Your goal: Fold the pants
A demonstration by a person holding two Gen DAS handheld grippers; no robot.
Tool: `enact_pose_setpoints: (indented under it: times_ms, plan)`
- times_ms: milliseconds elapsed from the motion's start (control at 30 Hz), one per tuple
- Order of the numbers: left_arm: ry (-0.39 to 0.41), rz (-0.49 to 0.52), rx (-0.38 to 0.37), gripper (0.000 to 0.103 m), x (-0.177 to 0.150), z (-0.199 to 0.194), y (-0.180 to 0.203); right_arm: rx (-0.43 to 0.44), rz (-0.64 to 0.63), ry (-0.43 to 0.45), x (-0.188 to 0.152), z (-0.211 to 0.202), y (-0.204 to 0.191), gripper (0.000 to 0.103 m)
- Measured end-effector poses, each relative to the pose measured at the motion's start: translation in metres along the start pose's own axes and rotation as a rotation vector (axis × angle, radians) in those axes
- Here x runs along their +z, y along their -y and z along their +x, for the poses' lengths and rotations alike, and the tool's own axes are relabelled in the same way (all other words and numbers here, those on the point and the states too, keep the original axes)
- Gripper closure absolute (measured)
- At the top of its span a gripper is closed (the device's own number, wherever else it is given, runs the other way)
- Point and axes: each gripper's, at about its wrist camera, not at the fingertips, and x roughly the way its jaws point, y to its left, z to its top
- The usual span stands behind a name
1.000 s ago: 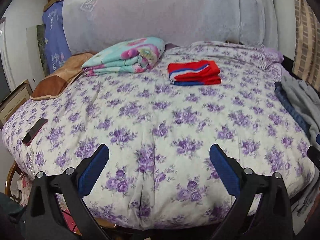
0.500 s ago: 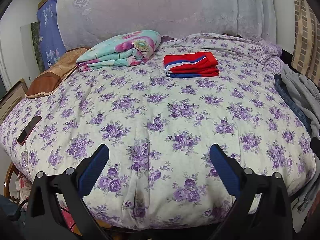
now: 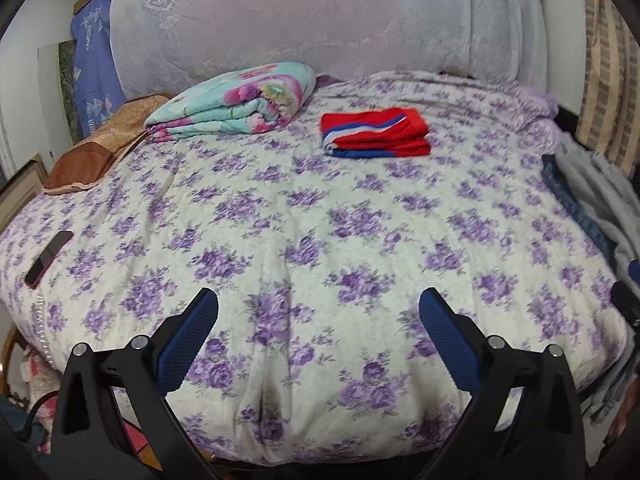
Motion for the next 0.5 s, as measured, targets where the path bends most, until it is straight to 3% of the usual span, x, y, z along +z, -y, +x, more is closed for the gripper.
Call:
enact_pose_setpoints:
  times_ms: [133,267,500]
  plan:
    - [0.005,0.004,0.008,0.005,0.0,-0.001,0.001,-0.004,0.003,0.0,-0.001,0.0,0.0,0.004]
    - [0.059,0.037,0.004,0.005,0.0,-0.01,0.006,-0.007,0.001,-0.003,-0.001,0.001,0.001,0.004]
    - [0.046,0.03,0.03,0.005,0.002,-0.005,0.002,-0.01,0.005,-0.008,-0.003,0.003,0.0,0.004]
